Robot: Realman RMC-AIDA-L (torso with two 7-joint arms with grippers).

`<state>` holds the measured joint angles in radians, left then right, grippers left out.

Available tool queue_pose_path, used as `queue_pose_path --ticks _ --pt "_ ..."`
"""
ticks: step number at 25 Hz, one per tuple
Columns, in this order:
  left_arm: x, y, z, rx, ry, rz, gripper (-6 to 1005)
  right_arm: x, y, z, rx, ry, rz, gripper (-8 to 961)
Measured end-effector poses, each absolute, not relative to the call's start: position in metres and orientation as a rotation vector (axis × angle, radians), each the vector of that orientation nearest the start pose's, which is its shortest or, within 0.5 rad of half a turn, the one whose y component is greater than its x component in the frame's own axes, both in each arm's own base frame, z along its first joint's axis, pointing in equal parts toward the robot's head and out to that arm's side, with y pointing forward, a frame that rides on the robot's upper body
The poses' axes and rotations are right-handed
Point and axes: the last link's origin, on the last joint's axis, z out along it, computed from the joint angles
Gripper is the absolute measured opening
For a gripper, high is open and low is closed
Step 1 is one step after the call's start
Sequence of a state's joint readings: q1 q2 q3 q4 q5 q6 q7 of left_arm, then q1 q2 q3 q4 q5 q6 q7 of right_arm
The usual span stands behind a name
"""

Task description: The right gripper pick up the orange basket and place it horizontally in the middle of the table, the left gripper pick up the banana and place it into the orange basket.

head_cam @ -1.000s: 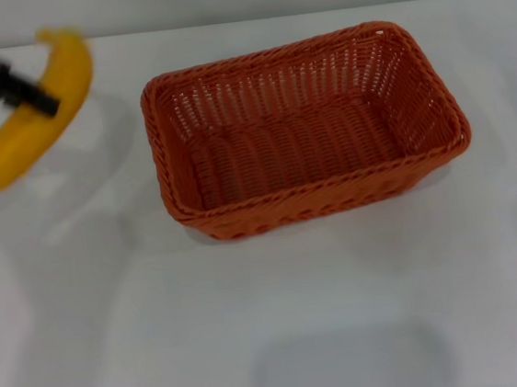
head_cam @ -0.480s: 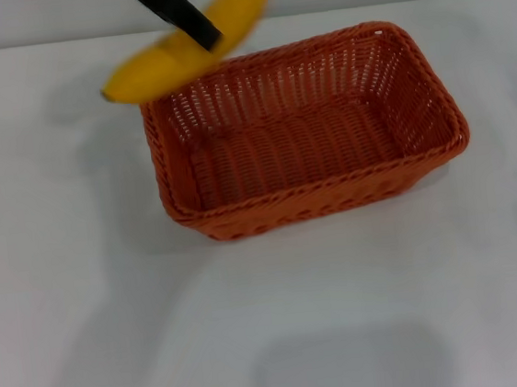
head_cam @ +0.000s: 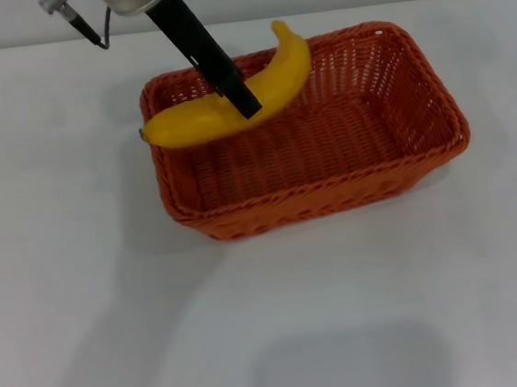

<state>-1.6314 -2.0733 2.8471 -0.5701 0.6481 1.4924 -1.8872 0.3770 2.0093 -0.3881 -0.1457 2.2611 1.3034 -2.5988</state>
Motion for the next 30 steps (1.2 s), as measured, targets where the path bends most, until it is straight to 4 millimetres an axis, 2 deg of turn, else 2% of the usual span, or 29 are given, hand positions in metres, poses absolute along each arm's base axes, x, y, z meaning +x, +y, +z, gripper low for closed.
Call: queue_pose_path --ticks 5,10,16,19,21,23,26,29,30 --pt "-0.074 0.451 -0.008 -2.819 -0.597 0.531 575 0.387 0.309 0.1 -1.279 0.584 0.844 857" --pt "-0.076 0.454 -0.011 -2.812 -0.597 0.459 600 0.388 0.308 0.099 -1.278 0.588 0.843 857" --pt "-0.059 0.464 -0.01 -2.813 -0.535 0.25 631 0.388 0.307 0.096 -1.278 0.603 0.843 857" --pt "-0.05 0.475 0.004 -2.767 -0.525 -0.001 764 0.389 0.307 0.096 -1.278 0.604 0.841 857" --pt "-0.051 0.478 0.011 -2.733 -0.527 -0.153 853 0.389 0.307 0.096 -1.278 0.602 0.837 857" --pt "-0.061 0.481 0.02 -2.682 -0.535 -0.349 861 0.389 0.306 0.096 -1.279 0.598 0.834 857" --pt "-0.09 0.482 0.035 -2.557 -0.571 -0.6 872 0.388 0.308 0.096 -1.281 0.594 0.836 857" --pt "-0.13 0.477 0.054 -2.371 -0.588 -0.825 876 0.387 0.309 0.096 -1.283 0.59 0.838 857" --pt "-0.149 0.471 0.06 -2.286 -0.602 -0.901 876 0.386 0.31 0.096 -1.284 0.588 0.84 857"
